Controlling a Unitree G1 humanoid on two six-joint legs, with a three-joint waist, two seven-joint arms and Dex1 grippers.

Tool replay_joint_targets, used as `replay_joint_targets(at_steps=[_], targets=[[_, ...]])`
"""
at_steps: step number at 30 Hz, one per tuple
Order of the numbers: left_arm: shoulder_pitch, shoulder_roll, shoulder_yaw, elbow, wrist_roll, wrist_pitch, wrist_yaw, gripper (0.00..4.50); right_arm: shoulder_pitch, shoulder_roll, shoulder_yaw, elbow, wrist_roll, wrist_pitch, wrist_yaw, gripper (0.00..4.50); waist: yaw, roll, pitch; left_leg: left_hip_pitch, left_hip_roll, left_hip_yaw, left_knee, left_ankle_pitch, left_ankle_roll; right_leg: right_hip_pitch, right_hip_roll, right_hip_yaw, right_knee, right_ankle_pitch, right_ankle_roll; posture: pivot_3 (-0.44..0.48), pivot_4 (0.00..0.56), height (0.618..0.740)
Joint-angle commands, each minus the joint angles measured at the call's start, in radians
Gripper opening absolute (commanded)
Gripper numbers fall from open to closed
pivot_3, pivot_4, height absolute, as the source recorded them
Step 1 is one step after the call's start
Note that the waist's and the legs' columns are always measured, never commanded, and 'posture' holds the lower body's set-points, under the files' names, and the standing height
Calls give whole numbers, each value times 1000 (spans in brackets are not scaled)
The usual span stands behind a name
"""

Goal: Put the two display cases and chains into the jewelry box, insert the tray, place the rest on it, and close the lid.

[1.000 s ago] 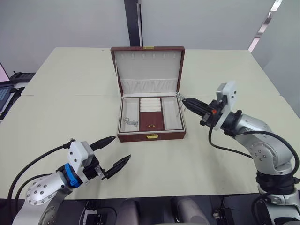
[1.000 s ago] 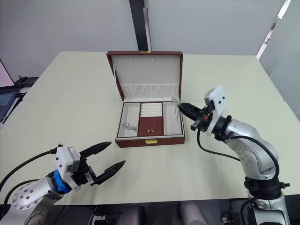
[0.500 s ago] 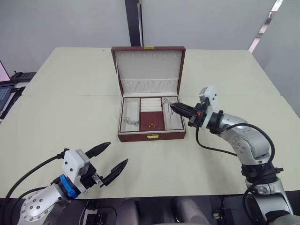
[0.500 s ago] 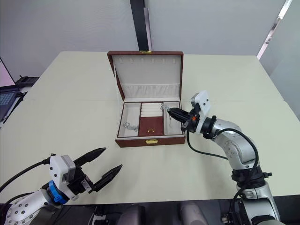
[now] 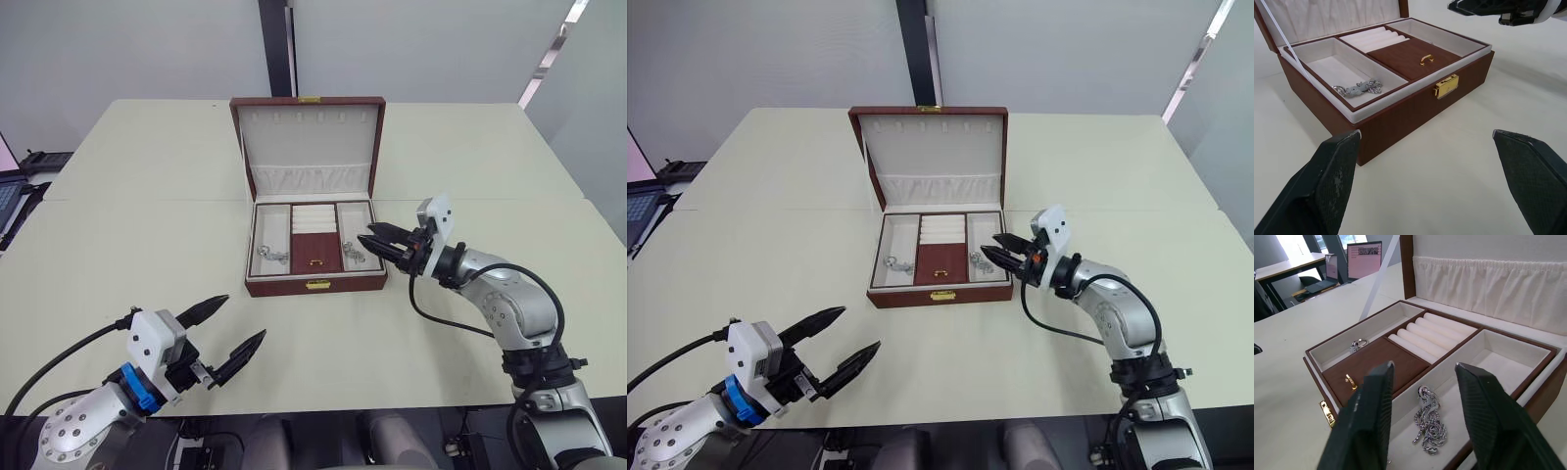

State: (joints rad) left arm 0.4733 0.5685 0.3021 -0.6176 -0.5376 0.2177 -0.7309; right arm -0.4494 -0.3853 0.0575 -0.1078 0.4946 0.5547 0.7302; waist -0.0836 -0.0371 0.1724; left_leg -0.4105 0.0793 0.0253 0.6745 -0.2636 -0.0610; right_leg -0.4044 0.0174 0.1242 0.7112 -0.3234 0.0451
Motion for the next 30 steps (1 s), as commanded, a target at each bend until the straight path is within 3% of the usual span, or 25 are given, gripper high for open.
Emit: replay_joint_targets(at_steps=[1,5,12,20,30], targets=[[-16,19,33,3,-38,28,-5,4500,11,-23,-44,-48,24,-8,20,3247,0,0,0,0,0,0,0,0,0,0,0,0,0,0,0,0,150,740],[-47,35,58,61,-42,41,-23,4500,39,-89,-78,-66,29,-16,71,4479,1,0,0,0,0,0,0,0,0,0,0,0,0,0,0,0,150,740],[-93,123,137,216,-39,46,-99,4500,120,-250,-180,-54,61,-25,195,4479,1,0,1,0,0,0,0,0,0,0,0,0,0,0,0,0,150,740],[-177,262,229,465,-15,33,-214,4500,254,-433,-277,118,-17,-159,322,4479,1,0,1,0,0,1,0,0,0,0,0,0,-1,0,0,0,150,740],[-318,352,255,701,52,-36,-275,4500,344,-512,-317,233,-72,-261,384,4479,0,0,2,1,0,1,0,0,0,0,0,0,0,0,0,0,150,740]])
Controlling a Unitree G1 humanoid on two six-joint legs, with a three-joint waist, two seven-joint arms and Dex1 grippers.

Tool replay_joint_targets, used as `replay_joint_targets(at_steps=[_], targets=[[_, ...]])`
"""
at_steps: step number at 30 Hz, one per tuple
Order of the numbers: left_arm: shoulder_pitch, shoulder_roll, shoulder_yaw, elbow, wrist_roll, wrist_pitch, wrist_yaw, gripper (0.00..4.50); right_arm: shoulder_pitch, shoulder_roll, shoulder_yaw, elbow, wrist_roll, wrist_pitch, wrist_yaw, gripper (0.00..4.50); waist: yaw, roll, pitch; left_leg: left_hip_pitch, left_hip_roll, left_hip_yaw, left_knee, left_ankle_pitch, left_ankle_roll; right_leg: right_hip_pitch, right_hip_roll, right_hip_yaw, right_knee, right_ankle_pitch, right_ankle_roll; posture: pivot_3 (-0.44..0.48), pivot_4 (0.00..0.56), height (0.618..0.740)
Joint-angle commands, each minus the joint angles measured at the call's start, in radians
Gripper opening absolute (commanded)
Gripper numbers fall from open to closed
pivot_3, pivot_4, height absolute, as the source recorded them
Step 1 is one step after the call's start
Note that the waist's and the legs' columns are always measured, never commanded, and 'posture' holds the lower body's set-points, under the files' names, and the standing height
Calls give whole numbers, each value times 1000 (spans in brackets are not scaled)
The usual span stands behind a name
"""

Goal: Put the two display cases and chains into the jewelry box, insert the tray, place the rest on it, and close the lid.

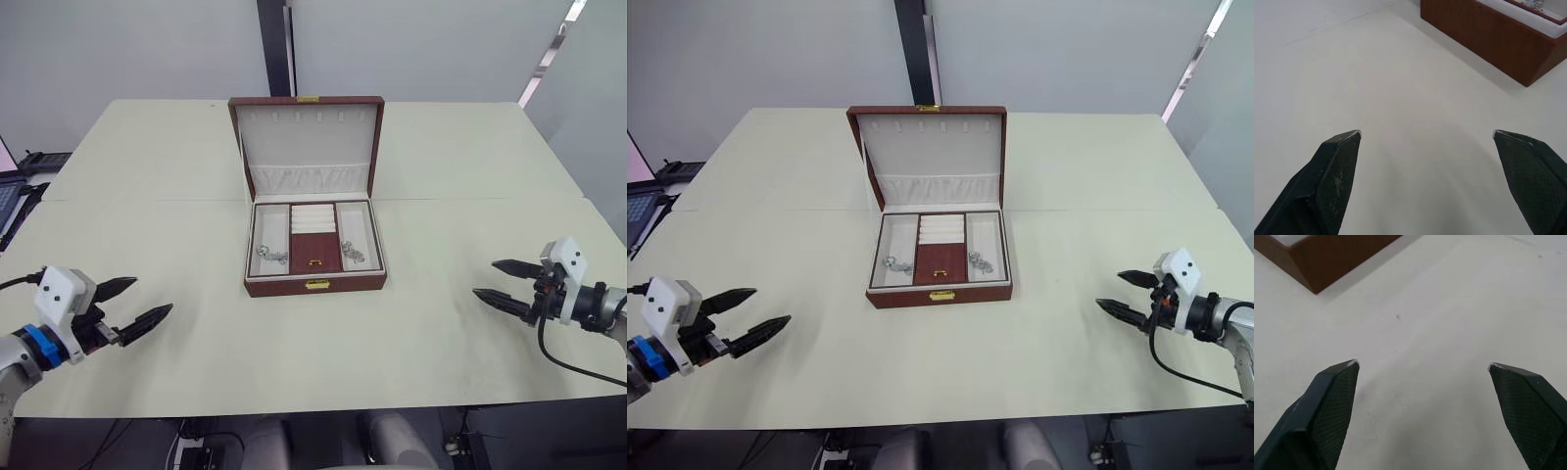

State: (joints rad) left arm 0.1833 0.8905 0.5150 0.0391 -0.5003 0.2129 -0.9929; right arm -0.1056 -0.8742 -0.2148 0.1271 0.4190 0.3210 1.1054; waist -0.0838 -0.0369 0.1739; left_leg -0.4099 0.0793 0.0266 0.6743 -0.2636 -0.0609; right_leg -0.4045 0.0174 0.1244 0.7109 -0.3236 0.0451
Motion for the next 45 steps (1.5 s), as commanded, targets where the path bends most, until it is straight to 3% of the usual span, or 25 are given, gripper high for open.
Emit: replay_joint_targets(at_steps=[1,9,17,18,21,25,32,34,45], targets=[[-37,34,42,59,18,-37,-18,4500,0,-22,-47,-1,2,-29,9,4479,0,0,0,0,0,0,0,0,0,0,0,0,0,0,0,0,150,740],[-92,26,26,95,43,-55,-14,4500,-12,-6,-41,-24,10,-18,-7,4479,1,0,0,0,0,0,0,0,0,0,0,0,0,0,0,0,150,740],[-132,-72,-39,26,61,-17,97,4500,-121,99,58,-74,-41,-8,-116,4479,2,0,0,0,0,0,0,0,0,0,0,0,1,0,0,0,150,740],[-144,-87,-51,25,67,-12,116,4307,-139,117,68,-70,-46,-10,-130,4495,2,0,0,0,0,0,0,0,0,0,0,0,1,0,0,0,150,740],[-183,-144,-115,7,83,8,165,3554,-214,195,122,-57,-66,-2,-179,3843,3,1,0,0,0,0,0,0,0,0,-1,0,1,0,0,0,150,740],[-246,-194,-179,20,102,13,191,2233,-286,283,191,-21,-120,-6,-237,2441,3,0,0,0,0,-1,1,0,0,0,0,0,2,1,0,0,150,740],[-404,-275,-300,100,159,-5,226,34,-439,417,266,181,-232,-78,-344,527,3,1,0,0,0,-1,1,0,0,0,0,0,3,1,0,0,150,740],[-422,-294,-322,112,168,-10,221,0,-463,435,266,213,-235,-92,-342,33,3,1,0,0,-1,0,1,0,0,0,0,0,3,1,0,0,150,740],[-451,-347,-403,92,150,20,160,0,-433,480,296,107,-190,-46,-228,33,3,1,0,-1,0,-1,2,0,0,0,-1,-1,3,1,1,0,150,740]])
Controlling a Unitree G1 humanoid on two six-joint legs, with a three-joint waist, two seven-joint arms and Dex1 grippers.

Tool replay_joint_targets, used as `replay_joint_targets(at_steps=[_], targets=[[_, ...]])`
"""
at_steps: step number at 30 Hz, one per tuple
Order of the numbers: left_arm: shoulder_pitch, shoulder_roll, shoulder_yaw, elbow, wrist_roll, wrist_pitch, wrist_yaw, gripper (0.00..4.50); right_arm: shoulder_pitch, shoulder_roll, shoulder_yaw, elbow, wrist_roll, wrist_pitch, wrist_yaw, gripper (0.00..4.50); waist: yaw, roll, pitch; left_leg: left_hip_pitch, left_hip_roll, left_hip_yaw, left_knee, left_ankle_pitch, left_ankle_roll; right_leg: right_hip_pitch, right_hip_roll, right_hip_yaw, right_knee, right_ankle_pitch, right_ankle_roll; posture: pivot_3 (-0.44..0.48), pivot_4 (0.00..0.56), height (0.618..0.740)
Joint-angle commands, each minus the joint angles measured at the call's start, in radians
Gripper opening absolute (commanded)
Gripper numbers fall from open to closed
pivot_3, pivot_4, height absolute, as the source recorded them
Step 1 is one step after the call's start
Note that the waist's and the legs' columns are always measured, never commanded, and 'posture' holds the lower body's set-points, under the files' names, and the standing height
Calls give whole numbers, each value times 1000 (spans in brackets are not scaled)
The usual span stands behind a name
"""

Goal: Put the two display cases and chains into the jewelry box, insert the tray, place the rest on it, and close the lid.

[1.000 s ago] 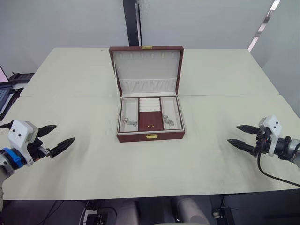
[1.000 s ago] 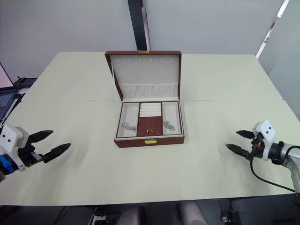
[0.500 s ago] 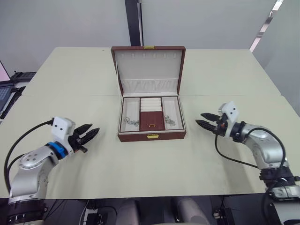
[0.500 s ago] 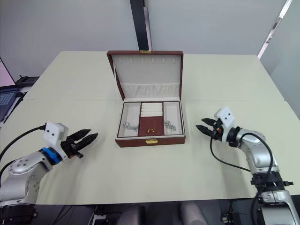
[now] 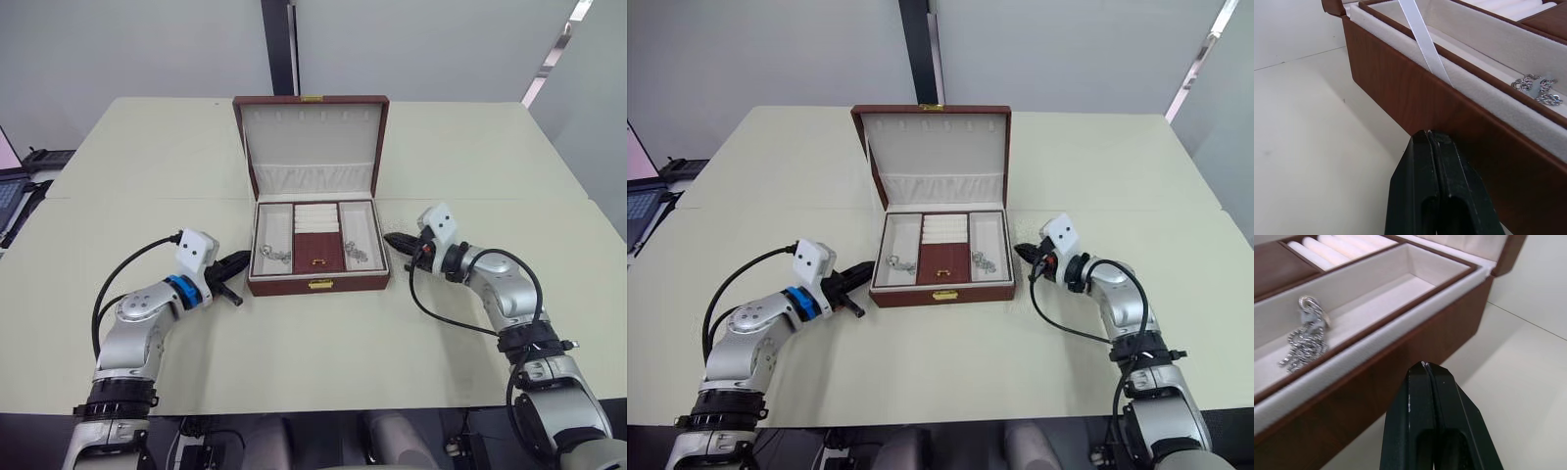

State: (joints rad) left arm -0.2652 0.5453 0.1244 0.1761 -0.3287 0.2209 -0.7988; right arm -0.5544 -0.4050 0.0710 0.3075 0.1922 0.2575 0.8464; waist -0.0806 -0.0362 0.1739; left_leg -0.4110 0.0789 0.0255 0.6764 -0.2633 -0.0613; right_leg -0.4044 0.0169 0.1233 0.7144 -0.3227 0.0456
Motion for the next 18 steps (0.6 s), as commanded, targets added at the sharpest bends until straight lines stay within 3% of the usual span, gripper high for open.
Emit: replay_joint_targets(at_steps=[1,18], targets=[[4,-2,-15,-59,-29,22,-42,0,24,15,16,-92,42,29,39,33,0,0,0,0,0,0,0,0,0,0,0,0,0,0,0,0,150,740],[273,36,12,-410,-136,214,-62,0,322,-51,53,-549,157,291,63,33,-1,0,-1,0,0,-1,-1,0,0,0,0,0,-2,0,0,0,150,740]])
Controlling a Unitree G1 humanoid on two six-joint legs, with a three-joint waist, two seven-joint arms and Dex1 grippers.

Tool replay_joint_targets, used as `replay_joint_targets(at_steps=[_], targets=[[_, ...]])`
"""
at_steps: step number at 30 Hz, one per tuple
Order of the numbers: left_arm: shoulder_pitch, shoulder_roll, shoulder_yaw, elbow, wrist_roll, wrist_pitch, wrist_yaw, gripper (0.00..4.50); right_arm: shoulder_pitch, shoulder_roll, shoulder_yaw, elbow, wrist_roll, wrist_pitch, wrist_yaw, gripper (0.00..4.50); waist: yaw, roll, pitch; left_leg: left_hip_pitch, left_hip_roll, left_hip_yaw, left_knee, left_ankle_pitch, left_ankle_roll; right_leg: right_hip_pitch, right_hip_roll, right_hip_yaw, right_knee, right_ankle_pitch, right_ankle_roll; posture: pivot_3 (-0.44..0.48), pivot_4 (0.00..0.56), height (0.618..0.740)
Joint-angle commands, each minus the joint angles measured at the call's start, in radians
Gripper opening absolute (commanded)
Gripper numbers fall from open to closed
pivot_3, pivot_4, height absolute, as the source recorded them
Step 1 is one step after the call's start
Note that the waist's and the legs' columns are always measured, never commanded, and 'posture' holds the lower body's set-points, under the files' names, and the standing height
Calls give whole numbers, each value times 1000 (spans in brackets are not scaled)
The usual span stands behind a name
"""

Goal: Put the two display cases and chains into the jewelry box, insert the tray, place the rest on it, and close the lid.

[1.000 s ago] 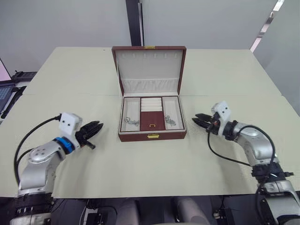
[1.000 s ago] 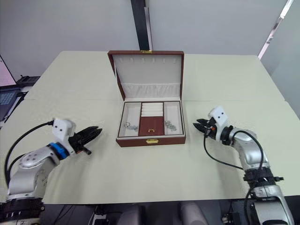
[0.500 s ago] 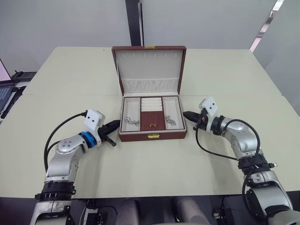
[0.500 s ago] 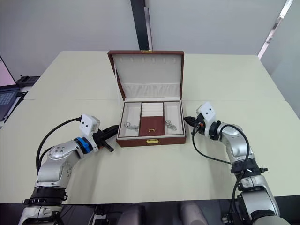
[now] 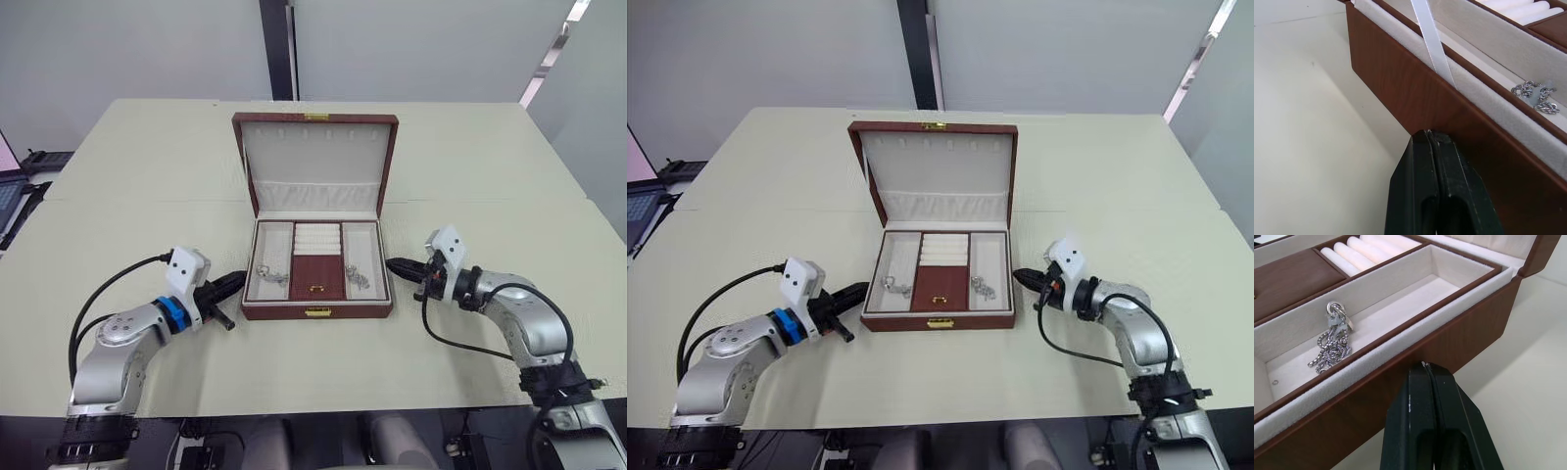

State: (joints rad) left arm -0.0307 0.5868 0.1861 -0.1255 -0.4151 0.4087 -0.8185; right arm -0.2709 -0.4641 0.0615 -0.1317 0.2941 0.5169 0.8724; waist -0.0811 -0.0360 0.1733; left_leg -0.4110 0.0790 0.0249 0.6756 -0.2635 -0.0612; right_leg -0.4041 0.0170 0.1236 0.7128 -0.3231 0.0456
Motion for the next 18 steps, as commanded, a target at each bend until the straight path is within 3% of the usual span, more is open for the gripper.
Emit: replay_joint_targets(at_steps=[1,7,18], targets=[[60,-2,-44,-135,-58,40,-40,0,58,3,62,-132,59,42,34,33,0,0,0,0,0,0,0,0,0,0,0,0,0,0,0,0,150,740],[140,2,-21,-222,-73,75,-25,0,118,-15,43,-191,71,77,26,33,0,0,0,0,0,0,0,0,0,0,0,0,0,0,0,0,150,740],[120,18,0,-164,-55,39,-45,0,116,-27,35,-201,83,89,21,33,0,0,0,1,0,-1,0,0,0,0,0,0,0,0,0,0,150,740]])
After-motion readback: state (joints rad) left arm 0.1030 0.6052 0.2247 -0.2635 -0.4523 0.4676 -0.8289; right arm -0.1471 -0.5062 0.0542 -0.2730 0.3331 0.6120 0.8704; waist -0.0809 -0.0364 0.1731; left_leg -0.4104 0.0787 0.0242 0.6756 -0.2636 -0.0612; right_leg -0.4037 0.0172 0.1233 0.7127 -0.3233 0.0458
